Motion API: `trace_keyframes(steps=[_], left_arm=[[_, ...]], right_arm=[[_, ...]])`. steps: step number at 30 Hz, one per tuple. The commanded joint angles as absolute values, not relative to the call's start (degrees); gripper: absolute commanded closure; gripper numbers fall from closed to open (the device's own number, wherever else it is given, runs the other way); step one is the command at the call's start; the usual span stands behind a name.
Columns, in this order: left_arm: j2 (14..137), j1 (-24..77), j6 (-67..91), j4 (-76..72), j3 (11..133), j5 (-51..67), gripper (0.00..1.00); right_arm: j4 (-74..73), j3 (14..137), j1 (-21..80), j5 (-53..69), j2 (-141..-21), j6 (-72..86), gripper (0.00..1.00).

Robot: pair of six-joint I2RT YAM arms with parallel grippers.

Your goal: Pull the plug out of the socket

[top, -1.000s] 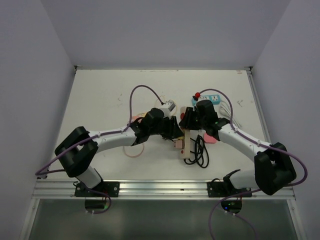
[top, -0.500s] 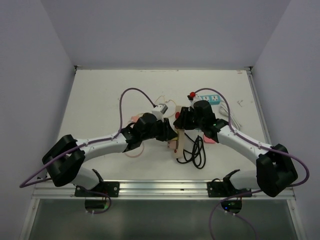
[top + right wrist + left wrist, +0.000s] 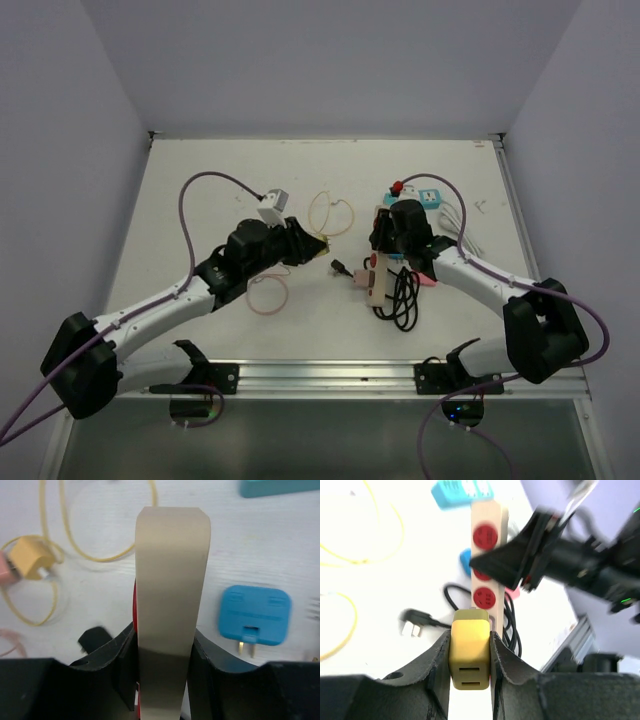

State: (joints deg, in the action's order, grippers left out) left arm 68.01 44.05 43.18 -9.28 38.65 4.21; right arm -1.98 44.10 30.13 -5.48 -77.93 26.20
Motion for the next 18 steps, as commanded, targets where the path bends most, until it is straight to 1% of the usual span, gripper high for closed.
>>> trace_keyframes(steps=[1, 5, 8, 10, 14, 16, 18], left_arm=[[62.6, 41.8, 44.6, -8.4, 40.3, 2.3, 1.00], [61.0, 40.6, 43.1, -2.8, 41.3, 1.6, 1.00], [60.8, 38.1, 41.7, -1.5, 40.5, 1.9, 1.00], [62.5, 34.6, 40.6, -0.5, 40.5, 4.0, 1.00], [70.5, 27.9, 38.6, -1.6, 41.7, 9.4, 0.98], [73.0, 24.9, 37.9, -3.9, 42.2, 11.8, 0.91], [77.7, 23.4, 37.2, -5.4, 43.8, 12.9, 0.90]], right_arm=[[-11.2, 42.8, 28.1, -23.2, -79.8, 16.5, 1.00], [-11.2, 42.6, 28.0, -21.7, -79.2, 17.1, 1.00], [-11.6, 43.2, 28.1, -18.6, -78.4, 17.9, 1.00], [-11.6, 43.9, 28.1, -15.4, -77.4, 18.1, 1.00], [-10.1, 44.8, 28.1, -9.4, -76.9, 19.7, 1.00], [-9.1, 44.8, 28.2, -6.0, -76.6, 21.0, 1.00], [-8.4, 44.7, 28.2, -3.7, -76.7, 21.5, 1.00]])
